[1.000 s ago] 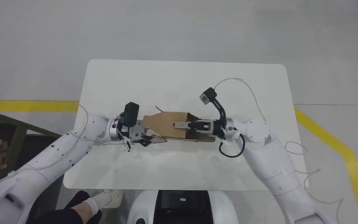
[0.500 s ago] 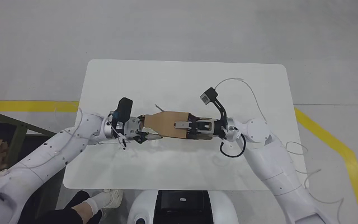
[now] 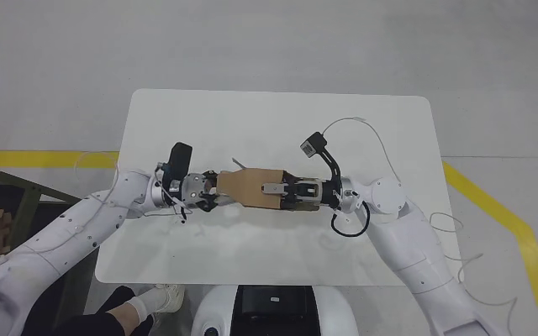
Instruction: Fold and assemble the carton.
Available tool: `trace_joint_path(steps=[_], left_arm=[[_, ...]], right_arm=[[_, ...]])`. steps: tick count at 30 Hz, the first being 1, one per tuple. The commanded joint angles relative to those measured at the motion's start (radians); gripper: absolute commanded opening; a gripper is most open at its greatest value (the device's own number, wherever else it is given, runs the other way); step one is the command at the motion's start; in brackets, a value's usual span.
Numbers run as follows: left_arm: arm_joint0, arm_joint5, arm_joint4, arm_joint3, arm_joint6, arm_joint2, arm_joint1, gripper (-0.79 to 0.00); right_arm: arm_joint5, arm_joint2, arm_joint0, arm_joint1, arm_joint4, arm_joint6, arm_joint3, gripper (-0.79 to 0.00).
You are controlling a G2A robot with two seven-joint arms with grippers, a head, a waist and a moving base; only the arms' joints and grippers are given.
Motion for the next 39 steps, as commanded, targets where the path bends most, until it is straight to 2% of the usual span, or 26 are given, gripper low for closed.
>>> trace_joint_path(steps=[1, 17, 35, 39], left_arm=[[0.000, 0.000, -0.001, -0.002, 0.000, 0.000, -0.001, -0.496], [-0.002, 0.000, 0.048, -0.022, 0.000, -0.014, -0.011, -0.554], [0.033, 0.000, 0.133, -0.042, 0.000, -0.069, -0.016, -0.631], [0.044, 0.003, 0.136, -0.039, 0.003, -0.090, -0.016, -0.606]], right_arm=[[0.000, -0.001, 0.000, 0.000, 0.000, 0.000, 0.000, -0.785], [-0.001, -0.008, 0.003, 0.002, 0.005, -0.006, 0.000, -0.785], [-0.005, -0.013, 0.006, 0.004, 0.011, -0.014, 0.008, -0.785], [-0.006, -0.012, 0.005, 0.005, 0.012, -0.015, 0.008, -0.785]])
